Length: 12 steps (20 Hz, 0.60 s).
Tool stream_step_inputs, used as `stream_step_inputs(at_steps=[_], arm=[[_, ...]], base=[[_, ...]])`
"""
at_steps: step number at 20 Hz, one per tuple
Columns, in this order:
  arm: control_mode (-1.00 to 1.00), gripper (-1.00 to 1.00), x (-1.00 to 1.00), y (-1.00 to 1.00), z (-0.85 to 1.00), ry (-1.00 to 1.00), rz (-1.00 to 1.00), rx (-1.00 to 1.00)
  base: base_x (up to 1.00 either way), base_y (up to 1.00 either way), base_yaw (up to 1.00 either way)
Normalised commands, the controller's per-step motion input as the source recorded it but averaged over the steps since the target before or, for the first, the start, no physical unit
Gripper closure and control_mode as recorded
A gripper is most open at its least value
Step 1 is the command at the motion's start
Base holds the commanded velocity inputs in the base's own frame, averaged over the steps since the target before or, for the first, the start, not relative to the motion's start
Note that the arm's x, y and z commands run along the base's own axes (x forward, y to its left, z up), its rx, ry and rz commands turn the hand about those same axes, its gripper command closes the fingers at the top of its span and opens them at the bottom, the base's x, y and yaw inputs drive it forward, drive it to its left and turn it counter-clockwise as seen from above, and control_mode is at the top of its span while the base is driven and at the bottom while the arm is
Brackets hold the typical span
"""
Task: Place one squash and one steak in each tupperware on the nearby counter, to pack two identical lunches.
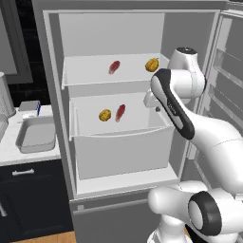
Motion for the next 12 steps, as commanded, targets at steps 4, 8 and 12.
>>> stream_step_inputs(at_steps=[4, 8, 12], arm=[[-1.0, -1.0, -0.07, 0.15, 0.0, -0.02, 0.0, 0.0], [-1.0, -1.0, -0.1, 0.37, 0.0, -0.04, 0.02, 0.0], [-1.0, -1.0, -0.05, 0.41, 0.0, -0.01, 0.01, 0.0]], base=[[0.0, 0.0, 0.0], [0.0, 0.0, 0.0], [0.0, 0.0, 0.0]])
